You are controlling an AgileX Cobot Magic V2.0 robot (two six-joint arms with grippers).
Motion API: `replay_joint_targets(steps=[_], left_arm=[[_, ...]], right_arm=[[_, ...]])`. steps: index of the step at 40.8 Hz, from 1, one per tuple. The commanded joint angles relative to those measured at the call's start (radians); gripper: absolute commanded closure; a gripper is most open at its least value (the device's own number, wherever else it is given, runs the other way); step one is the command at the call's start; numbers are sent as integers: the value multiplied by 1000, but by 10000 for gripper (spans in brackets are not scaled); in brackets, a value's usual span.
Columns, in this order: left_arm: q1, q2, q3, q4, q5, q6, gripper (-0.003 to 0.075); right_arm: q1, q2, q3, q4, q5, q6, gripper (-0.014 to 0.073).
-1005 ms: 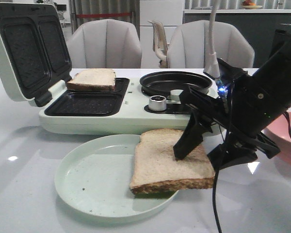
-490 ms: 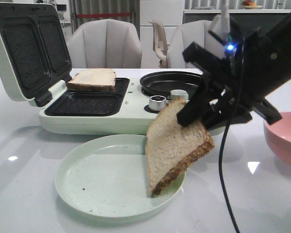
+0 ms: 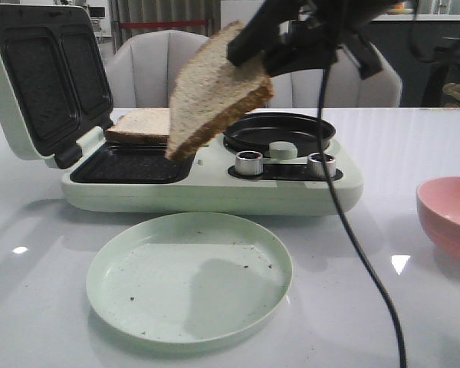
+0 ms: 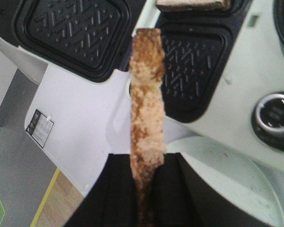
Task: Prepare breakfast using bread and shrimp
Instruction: 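Carry the bread with the right gripper and lay it on the first slice, then open the right gripper and withdraw it from the sandwich maker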
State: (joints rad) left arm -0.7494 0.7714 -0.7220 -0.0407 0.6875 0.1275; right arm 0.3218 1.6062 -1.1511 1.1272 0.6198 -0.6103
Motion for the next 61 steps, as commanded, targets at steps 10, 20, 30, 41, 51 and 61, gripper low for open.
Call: replay_joint_targets(steps=[10, 20, 30, 41, 51, 61], left_arm=[[-7, -4, -28, -9, -81, 2, 244], [-7, -4, -28, -9, -81, 2, 244], [-7, -4, -28, -7, -81, 2, 244], [-7, -4, -28, -3, -87, 2, 244], [-7, -4, -28, 14, -95, 2, 244], [-7, -4, -28, 32, -95, 2, 244]], right_arm=[[100, 262, -364, 137, -99, -10, 559], [101, 455, -547, 161, -90, -10, 413], [84, 497, -554, 157, -100, -10, 50], [-10, 430, -554, 109, 107, -10, 58], [-41, 245, -552, -221, 244, 86, 58], [-40, -32, -483, -751, 332, 380, 58]])
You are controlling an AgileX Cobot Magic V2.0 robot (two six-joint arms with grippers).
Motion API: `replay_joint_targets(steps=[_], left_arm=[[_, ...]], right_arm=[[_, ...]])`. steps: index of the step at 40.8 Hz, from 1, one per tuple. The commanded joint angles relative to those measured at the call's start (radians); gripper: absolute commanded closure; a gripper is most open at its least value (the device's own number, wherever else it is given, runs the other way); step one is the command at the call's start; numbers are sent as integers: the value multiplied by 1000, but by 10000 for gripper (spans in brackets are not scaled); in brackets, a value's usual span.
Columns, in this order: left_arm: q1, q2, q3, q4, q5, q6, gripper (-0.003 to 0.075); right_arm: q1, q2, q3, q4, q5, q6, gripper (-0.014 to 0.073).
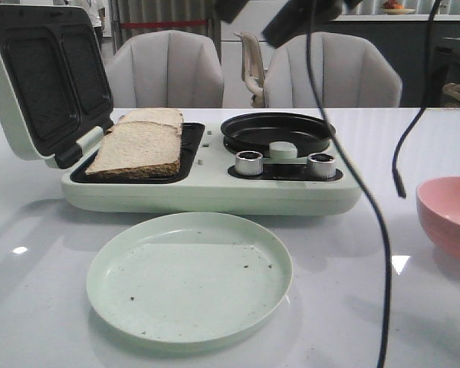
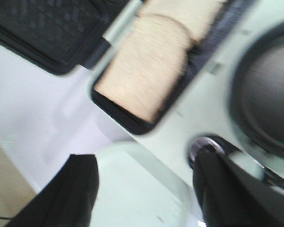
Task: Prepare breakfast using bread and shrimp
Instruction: 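Open the right gripper and withdraw it from the sandwich maker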
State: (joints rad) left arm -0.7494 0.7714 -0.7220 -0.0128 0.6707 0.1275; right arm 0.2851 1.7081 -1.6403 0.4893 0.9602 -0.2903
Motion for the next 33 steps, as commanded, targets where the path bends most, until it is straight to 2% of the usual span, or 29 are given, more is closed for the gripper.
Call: replay_joint_targets(steps=[1, 8, 19, 33], left_arm=[[-7, -4, -28, 6, -79, 2, 244], [-7, -4, -28, 13, -79, 2, 244], [-7, -4, -28, 13, -79, 2, 244], [-7, -4, -28, 6, -79, 2, 244]], right_arm=[[-3, -173, 38, -146, -18, 78, 58], [-3, -433, 249, -255, -111, 107, 58], [-4, -810, 633, -266, -233, 110, 58], [-5, -1091, 985, -298, -245, 136, 58]])
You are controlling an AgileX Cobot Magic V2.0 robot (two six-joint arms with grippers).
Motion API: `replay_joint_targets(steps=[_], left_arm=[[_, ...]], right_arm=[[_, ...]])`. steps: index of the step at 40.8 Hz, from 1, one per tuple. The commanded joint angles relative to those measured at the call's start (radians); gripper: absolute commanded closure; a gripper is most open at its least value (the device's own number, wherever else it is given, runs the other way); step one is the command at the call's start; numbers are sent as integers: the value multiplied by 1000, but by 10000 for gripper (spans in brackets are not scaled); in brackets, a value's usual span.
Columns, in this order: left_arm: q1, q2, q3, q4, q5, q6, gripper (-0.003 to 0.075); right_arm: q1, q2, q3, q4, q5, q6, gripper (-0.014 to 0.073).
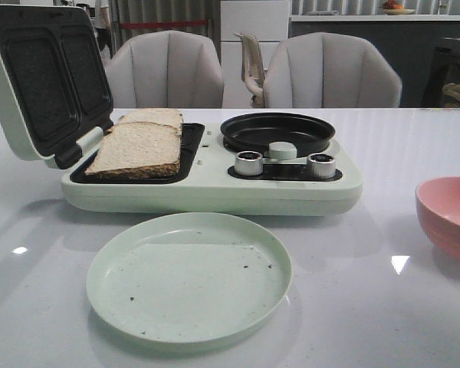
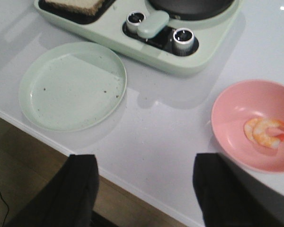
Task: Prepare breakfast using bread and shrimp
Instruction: 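Open the right gripper and withdraw it from the sandwich maker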
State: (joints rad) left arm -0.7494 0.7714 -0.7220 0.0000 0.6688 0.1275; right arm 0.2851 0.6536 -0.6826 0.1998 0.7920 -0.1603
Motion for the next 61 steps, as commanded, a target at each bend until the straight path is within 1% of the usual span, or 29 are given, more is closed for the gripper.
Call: replay_joint_targets(steps=[1, 5, 12, 16, 21, 28, 31, 34, 42, 45, 52, 54, 57, 61], left_arm=[[-7, -4, -28, -7, -77, 2, 244], [-7, -4, -28, -7, -77, 2, 244], [-5, 0, -49, 0, -61, -29, 247], [-5, 41, -104, 6, -8, -78, 274], [5, 142, -206, 41, 79, -83, 318], [67, 303, -337, 58, 186, -83, 360], [110, 368, -398, 63, 222, -83, 376], [179, 436, -463, 65, 265, -83, 399], [344, 535, -603, 61, 300, -83, 459], [411, 558, -643, 61, 295, -83, 491], [607, 620, -753, 58, 260, -83, 607], [647, 641, -776, 58, 242, -83, 623], [714, 675, -816, 34, 223, -83, 620], [769, 731, -850, 0, 183, -83, 620]], right_arm=[[-5, -48, 40, -10, -78, 5, 58], [-5, -64, 81, -10, -74, 5, 58], [-5, -62, 89, -9, -56, 5, 58], [-5, -62, 89, -9, -51, 5, 58], [-5, -62, 89, -9, -51, 5, 58], [-5, -62, 89, -9, -51, 5, 58], [-5, -62, 89, -9, -51, 5, 58], [-5, -62, 89, -9, -51, 5, 58], [-5, -62, 89, -9, -51, 5, 58], [-5, -62, 89, -9, -51, 5, 58], [-5, -62, 89, -9, -51, 5, 58], [-5, -62, 89, -9, -51, 5, 58], [-5, -62, 89, -9, -51, 5, 58], [-5, -62, 89, -9, -51, 5, 58]])
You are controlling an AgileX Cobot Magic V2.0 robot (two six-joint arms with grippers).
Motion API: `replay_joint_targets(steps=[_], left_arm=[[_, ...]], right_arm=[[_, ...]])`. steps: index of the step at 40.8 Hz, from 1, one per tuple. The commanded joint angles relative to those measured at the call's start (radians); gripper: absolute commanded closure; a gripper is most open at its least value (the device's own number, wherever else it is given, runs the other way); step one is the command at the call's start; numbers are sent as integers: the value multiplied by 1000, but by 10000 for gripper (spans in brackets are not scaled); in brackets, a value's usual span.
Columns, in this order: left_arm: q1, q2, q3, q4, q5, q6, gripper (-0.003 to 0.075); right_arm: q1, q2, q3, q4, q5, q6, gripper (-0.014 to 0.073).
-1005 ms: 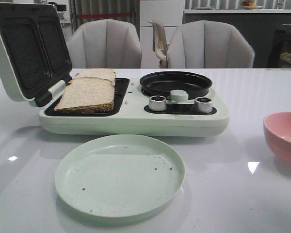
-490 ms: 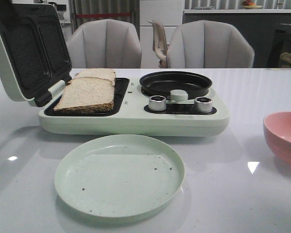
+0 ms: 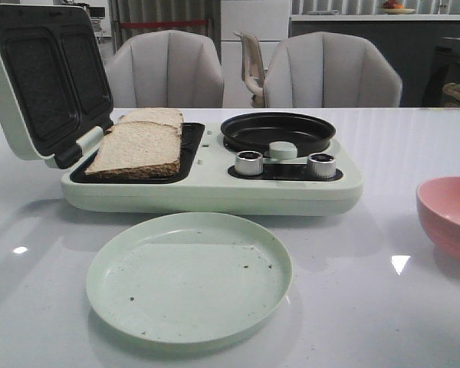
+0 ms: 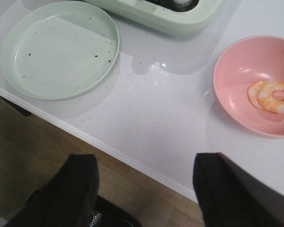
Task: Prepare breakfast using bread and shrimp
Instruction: 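Open the right gripper and withdraw it from the sandwich maker, then push the sandwich maker lid down with the left gripper to close it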
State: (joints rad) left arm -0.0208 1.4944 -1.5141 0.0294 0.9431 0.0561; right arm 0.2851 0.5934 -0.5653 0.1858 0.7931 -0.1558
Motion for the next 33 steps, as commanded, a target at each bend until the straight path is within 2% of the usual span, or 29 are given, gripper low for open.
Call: replay_joint_targets(steps=[1, 10, 18, 33], left_arm=[[52, 20, -64, -29, -105, -12, 620], [78, 150, -108, -92, -225, -12, 620], [76, 240, -153, -277, -216, 33, 620], [63, 243, -154, -597, -123, 262, 620]], right_arm=[[-5, -2, -28, 5, -52, 1, 58], [-5, -2, -28, 5, -52, 1, 58], [-5, -2, -28, 5, -52, 1, 58], [-5, -2, -28, 5, -52, 1, 58]])
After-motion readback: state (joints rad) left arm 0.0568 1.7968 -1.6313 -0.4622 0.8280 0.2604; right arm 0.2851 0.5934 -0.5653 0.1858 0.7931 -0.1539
